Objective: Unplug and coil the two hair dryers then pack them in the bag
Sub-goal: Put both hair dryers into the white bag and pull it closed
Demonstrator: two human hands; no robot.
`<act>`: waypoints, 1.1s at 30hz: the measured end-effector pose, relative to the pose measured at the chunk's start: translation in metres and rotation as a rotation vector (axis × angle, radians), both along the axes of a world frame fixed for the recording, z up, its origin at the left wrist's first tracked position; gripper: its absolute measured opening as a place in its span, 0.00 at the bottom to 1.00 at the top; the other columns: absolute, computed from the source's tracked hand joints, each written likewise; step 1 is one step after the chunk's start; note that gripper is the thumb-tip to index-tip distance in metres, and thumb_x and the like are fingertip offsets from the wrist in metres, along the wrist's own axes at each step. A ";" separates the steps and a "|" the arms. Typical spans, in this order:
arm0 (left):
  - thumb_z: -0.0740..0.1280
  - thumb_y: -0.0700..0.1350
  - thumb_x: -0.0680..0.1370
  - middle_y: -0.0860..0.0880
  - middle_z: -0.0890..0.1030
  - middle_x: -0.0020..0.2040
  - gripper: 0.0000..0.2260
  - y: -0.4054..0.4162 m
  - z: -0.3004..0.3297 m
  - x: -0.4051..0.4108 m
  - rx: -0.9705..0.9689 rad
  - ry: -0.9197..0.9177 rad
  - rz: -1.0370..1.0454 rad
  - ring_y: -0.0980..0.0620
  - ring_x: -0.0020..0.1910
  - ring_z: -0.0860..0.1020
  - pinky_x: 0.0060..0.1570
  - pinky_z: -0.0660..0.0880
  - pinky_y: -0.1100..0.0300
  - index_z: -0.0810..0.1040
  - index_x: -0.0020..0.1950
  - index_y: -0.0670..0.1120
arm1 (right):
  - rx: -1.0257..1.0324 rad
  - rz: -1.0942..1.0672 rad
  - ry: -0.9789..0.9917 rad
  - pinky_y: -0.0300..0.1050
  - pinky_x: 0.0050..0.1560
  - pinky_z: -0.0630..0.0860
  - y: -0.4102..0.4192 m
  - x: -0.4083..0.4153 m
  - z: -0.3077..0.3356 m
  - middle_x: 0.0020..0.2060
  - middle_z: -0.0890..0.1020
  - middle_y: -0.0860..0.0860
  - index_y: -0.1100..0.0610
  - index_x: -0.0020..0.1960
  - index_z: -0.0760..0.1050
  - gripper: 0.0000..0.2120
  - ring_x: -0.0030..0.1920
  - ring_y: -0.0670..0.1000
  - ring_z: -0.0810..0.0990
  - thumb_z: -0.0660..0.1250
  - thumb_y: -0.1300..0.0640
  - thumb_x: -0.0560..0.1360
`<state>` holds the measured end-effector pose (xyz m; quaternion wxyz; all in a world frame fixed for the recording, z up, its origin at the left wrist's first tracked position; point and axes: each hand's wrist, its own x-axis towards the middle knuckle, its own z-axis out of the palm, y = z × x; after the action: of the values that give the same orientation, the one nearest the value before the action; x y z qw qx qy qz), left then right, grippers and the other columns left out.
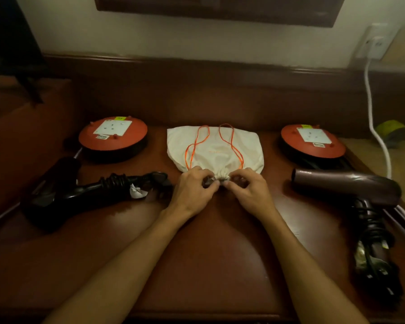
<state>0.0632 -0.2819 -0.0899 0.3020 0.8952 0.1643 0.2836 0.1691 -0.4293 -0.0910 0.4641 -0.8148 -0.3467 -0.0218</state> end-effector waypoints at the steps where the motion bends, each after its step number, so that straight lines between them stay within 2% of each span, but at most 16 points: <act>1: 0.73 0.49 0.76 0.45 0.84 0.48 0.12 -0.002 0.002 0.001 -0.011 -0.016 0.025 0.46 0.46 0.82 0.47 0.79 0.51 0.86 0.56 0.44 | 0.062 -0.038 0.027 0.39 0.41 0.74 0.001 0.002 0.001 0.39 0.82 0.52 0.58 0.44 0.83 0.02 0.39 0.48 0.80 0.74 0.60 0.74; 3: 0.72 0.48 0.77 0.46 0.85 0.48 0.10 -0.001 0.005 0.003 -0.067 -0.076 0.109 0.48 0.45 0.82 0.46 0.80 0.52 0.86 0.54 0.45 | 0.145 -0.093 0.028 0.47 0.39 0.76 0.002 0.003 0.002 0.37 0.83 0.52 0.58 0.42 0.81 0.04 0.39 0.51 0.80 0.70 0.62 0.76; 7: 0.72 0.51 0.78 0.48 0.87 0.50 0.11 -0.001 0.003 0.004 -0.088 -0.072 0.064 0.50 0.47 0.84 0.49 0.82 0.51 0.86 0.56 0.47 | 0.099 -0.013 -0.059 0.32 0.39 0.72 0.008 -0.013 0.004 0.41 0.80 0.51 0.56 0.45 0.76 0.07 0.40 0.44 0.78 0.74 0.57 0.76; 9: 0.74 0.50 0.78 0.48 0.87 0.52 0.12 0.001 0.001 0.004 -0.111 -0.054 0.035 0.50 0.49 0.84 0.51 0.83 0.50 0.86 0.58 0.47 | 0.139 -0.037 -0.042 0.34 0.36 0.73 0.008 -0.015 0.004 0.39 0.79 0.50 0.57 0.48 0.72 0.14 0.38 0.46 0.78 0.76 0.52 0.74; 11: 0.75 0.51 0.77 0.48 0.86 0.53 0.13 0.004 -0.001 0.003 -0.112 -0.045 0.026 0.50 0.50 0.83 0.52 0.82 0.50 0.86 0.60 0.47 | 0.120 -0.068 -0.080 0.39 0.37 0.76 0.006 -0.013 0.004 0.41 0.78 0.49 0.55 0.50 0.71 0.17 0.38 0.46 0.78 0.76 0.48 0.74; 15: 0.75 0.50 0.77 0.47 0.85 0.52 0.14 0.004 0.001 0.001 -0.083 -0.040 -0.019 0.50 0.48 0.82 0.51 0.81 0.51 0.86 0.61 0.46 | -0.007 -0.095 -0.116 0.51 0.44 0.79 0.007 -0.008 -0.004 0.44 0.73 0.49 0.56 0.51 0.83 0.13 0.43 0.48 0.76 0.75 0.47 0.74; 18: 0.75 0.49 0.78 0.47 0.85 0.53 0.14 0.002 0.000 0.001 -0.054 -0.012 -0.041 0.50 0.48 0.82 0.51 0.82 0.50 0.85 0.62 0.46 | -0.100 -0.091 -0.150 0.58 0.47 0.79 0.009 -0.006 -0.007 0.44 0.73 0.49 0.57 0.47 0.83 0.12 0.42 0.51 0.76 0.75 0.48 0.74; 21: 0.74 0.50 0.76 0.47 0.85 0.52 0.12 -0.002 0.000 0.003 -0.019 0.018 -0.008 0.49 0.47 0.83 0.48 0.82 0.48 0.85 0.58 0.46 | -0.188 -0.124 -0.194 0.57 0.50 0.76 0.013 -0.011 -0.004 0.44 0.72 0.47 0.56 0.43 0.79 0.11 0.43 0.50 0.74 0.73 0.49 0.73; 25: 0.72 0.51 0.76 0.49 0.83 0.46 0.09 -0.010 0.003 0.005 0.026 0.027 0.077 0.48 0.44 0.81 0.45 0.79 0.47 0.80 0.50 0.48 | -0.111 -0.231 -0.108 0.59 0.47 0.78 0.012 -0.015 0.001 0.41 0.72 0.48 0.55 0.38 0.75 0.14 0.41 0.51 0.74 0.68 0.44 0.70; 29: 0.70 0.51 0.74 0.50 0.80 0.43 0.09 -0.009 0.002 0.005 0.026 0.016 0.122 0.46 0.41 0.79 0.40 0.78 0.46 0.75 0.48 0.49 | -0.088 -0.302 -0.104 0.60 0.49 0.77 0.012 -0.014 0.001 0.42 0.71 0.50 0.55 0.40 0.74 0.10 0.45 0.52 0.73 0.70 0.50 0.72; 33: 0.70 0.49 0.72 0.53 0.79 0.46 0.12 -0.006 0.001 0.004 -0.002 0.020 0.047 0.48 0.44 0.79 0.43 0.80 0.47 0.75 0.54 0.52 | -0.202 -0.325 -0.221 0.53 0.53 0.71 0.010 -0.014 0.001 0.50 0.69 0.51 0.53 0.48 0.75 0.12 0.53 0.51 0.69 0.72 0.48 0.71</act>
<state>0.0669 -0.2877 -0.0888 0.2947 0.8936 0.1885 0.2813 0.1553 -0.4191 -0.0902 0.3295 -0.8950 -0.2599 -0.1509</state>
